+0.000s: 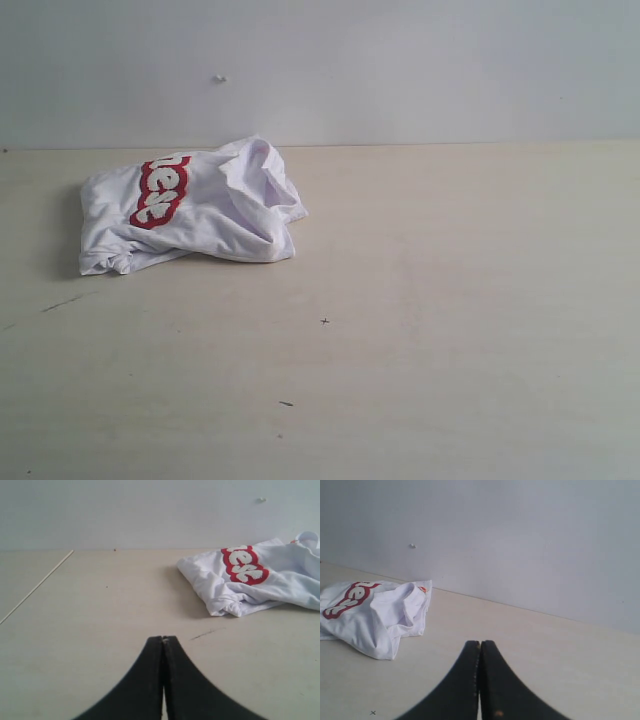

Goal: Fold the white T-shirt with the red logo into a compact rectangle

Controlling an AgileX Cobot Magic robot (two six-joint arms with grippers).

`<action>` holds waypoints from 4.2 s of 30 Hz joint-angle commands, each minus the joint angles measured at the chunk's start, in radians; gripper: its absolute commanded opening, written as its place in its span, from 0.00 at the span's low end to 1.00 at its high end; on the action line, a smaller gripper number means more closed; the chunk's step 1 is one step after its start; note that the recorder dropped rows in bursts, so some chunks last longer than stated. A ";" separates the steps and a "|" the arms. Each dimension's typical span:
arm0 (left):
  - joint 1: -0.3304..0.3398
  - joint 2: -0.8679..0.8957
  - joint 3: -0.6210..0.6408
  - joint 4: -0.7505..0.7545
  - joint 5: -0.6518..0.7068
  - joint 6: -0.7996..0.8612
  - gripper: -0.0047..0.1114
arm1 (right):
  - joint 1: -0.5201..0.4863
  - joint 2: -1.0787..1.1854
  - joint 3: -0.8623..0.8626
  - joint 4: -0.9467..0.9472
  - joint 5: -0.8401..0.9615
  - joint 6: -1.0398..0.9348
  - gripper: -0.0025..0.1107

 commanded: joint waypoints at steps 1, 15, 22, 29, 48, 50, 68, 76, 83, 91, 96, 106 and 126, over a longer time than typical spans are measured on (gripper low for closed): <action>-0.006 -0.004 0.004 0.011 0.056 -0.008 0.06 | 0.002 -0.003 0.006 0.007 0.000 -0.007 0.02; -0.006 -0.004 0.004 -0.013 0.061 -0.033 0.06 | 0.002 -0.003 0.006 0.007 0.000 -0.007 0.02; -0.006 -0.004 0.004 -0.036 0.059 -0.102 0.06 | 0.002 -0.003 0.006 0.007 0.000 -0.007 0.02; -0.006 -0.004 0.004 -0.036 0.051 -0.086 0.06 | 0.002 -0.003 0.006 0.007 0.000 -0.007 0.02; -0.006 -0.004 0.004 -0.036 0.050 0.007 0.06 | 0.002 -0.003 0.006 0.007 0.000 -0.007 0.02; -0.006 -0.004 0.004 -0.036 0.050 0.007 0.06 | 0.002 -0.003 0.006 0.007 0.000 -0.007 0.02; -0.006 -0.004 0.004 -0.036 0.050 0.007 0.06 | 0.002 -0.003 0.006 0.007 0.000 -0.007 0.02; -0.006 -0.004 0.004 -0.036 0.050 0.007 0.06 | 0.002 -0.003 0.006 0.002 -0.244 -0.044 0.02; -0.006 -0.004 0.004 -0.036 0.050 0.007 0.06 | 0.002 -0.015 0.006 0.018 -0.400 -0.031 0.02; -0.006 -0.004 0.004 -0.036 0.050 0.003 0.06 | 0.002 -0.182 0.126 0.013 -0.419 -0.045 0.02; -0.006 -0.004 0.004 -0.036 0.050 0.003 0.06 | 0.002 -0.329 0.249 0.013 -0.425 -0.045 0.02; -0.006 -0.004 0.004 -0.036 0.050 0.003 0.06 | 0.002 -0.434 0.384 0.013 -0.440 -0.034 0.02; -0.006 -0.004 0.004 -0.036 0.050 0.002 0.06 | 0.002 -0.434 0.413 -1.312 -0.437 1.222 0.02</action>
